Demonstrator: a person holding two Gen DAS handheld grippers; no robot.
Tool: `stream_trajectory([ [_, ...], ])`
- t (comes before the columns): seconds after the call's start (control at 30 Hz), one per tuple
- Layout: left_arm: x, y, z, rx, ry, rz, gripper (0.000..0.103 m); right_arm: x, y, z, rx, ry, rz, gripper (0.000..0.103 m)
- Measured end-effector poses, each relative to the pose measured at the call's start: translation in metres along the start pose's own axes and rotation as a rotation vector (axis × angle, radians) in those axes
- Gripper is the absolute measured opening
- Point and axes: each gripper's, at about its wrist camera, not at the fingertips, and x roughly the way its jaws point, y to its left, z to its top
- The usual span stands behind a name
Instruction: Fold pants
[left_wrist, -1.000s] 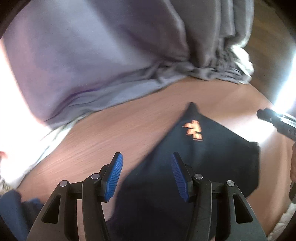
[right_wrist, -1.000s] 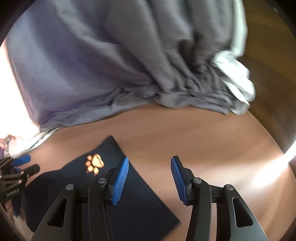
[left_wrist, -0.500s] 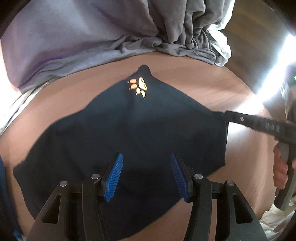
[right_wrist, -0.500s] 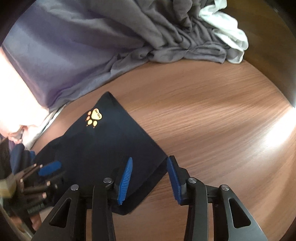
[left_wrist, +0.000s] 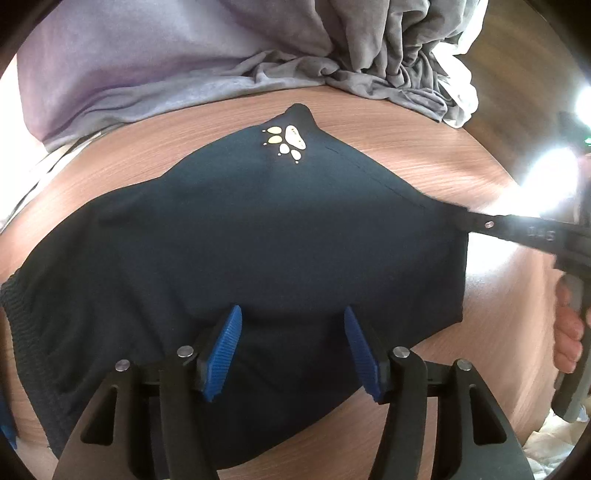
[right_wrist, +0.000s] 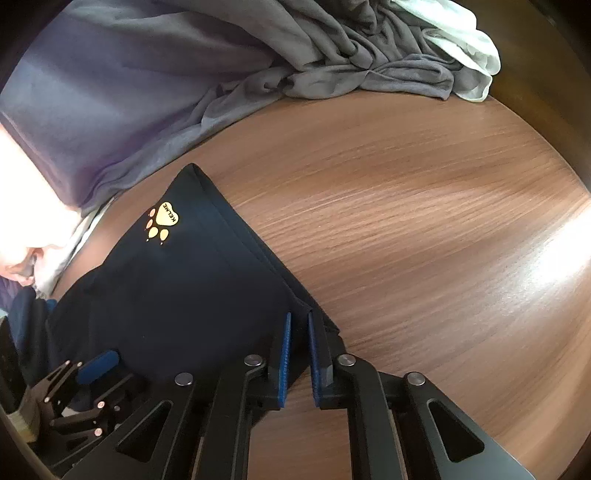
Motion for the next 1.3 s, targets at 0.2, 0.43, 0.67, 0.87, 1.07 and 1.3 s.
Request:
stream_trajectory([
  [0.2,0.003,-0.002,0.001,0.011,-0.001,0.006,0.063,-0.03,0.008,-0.004,-0.075,-0.098,-0.05,0.006],
  [0.43,0.005,-0.001,0.005,0.007,0.011,0.012,0.066,-0.008,-0.003,-0.006,-0.058,-0.015,-0.1,0.006],
  [0.67,-0.046,0.016,0.014,-0.012,-0.107,0.072,0.067,-0.032,0.006,0.0,-0.068,-0.109,-0.131,0.036],
  [0.87,-0.094,0.065,0.013,0.016,-0.206,0.207,0.069,-0.033,0.044,0.025,-0.145,-0.137,-0.047,0.036],
  [1.07,-0.096,0.12,0.008,-0.003,-0.195,0.3,0.068,-0.001,0.102,0.056,-0.248,-0.066,0.068,0.036],
  [1.3,-0.09,0.153,0.003,-0.04,-0.184,0.233,0.068,0.036,0.161,0.065,-0.351,-0.007,0.118,0.036],
])
